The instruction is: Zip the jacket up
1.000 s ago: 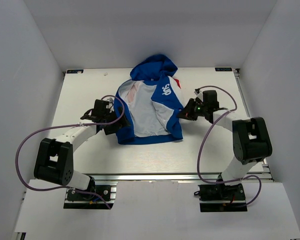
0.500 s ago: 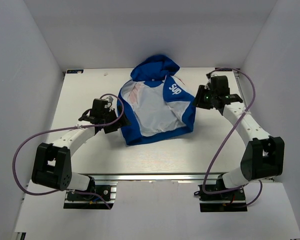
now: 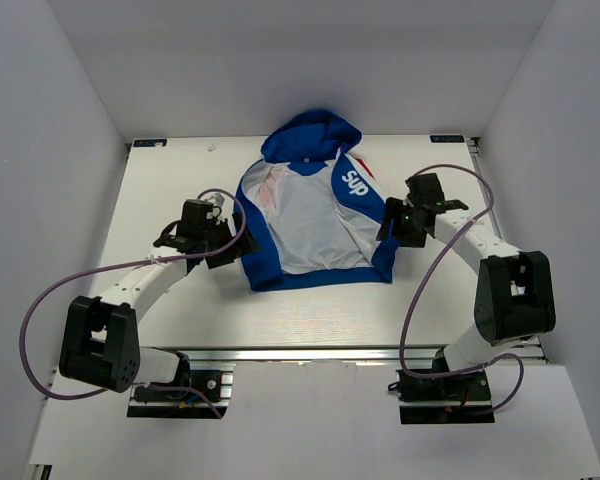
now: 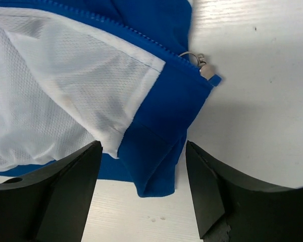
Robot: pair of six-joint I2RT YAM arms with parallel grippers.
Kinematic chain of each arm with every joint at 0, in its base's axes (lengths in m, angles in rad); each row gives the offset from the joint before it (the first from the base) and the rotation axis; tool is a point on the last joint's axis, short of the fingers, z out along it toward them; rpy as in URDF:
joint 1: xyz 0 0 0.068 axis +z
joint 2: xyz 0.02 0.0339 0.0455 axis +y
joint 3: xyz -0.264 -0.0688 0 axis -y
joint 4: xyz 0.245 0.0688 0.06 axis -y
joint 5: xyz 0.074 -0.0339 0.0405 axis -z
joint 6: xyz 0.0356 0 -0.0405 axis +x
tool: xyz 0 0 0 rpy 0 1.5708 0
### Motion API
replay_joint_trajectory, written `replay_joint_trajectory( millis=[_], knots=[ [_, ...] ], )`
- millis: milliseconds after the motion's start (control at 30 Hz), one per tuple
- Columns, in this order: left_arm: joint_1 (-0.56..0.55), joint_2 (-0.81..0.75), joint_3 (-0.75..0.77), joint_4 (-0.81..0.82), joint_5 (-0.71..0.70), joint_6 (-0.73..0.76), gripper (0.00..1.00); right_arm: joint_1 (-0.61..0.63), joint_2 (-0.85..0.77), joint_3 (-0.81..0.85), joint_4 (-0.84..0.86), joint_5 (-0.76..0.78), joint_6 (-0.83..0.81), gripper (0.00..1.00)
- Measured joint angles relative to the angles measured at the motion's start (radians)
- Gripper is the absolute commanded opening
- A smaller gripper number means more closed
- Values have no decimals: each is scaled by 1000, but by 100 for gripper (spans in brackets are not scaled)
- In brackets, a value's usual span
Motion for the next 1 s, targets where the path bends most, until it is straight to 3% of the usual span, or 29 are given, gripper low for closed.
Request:
replay_joint_trajectory(
  millis=[433, 1000],
  knots=[
    [0, 2, 0, -8, 1, 0, 98, -224, 42, -219, 265, -299, 136, 73],
    [0, 14, 8, -8, 10, -9, 98, -255, 137, -261, 602, -422, 291, 69]
  ],
)
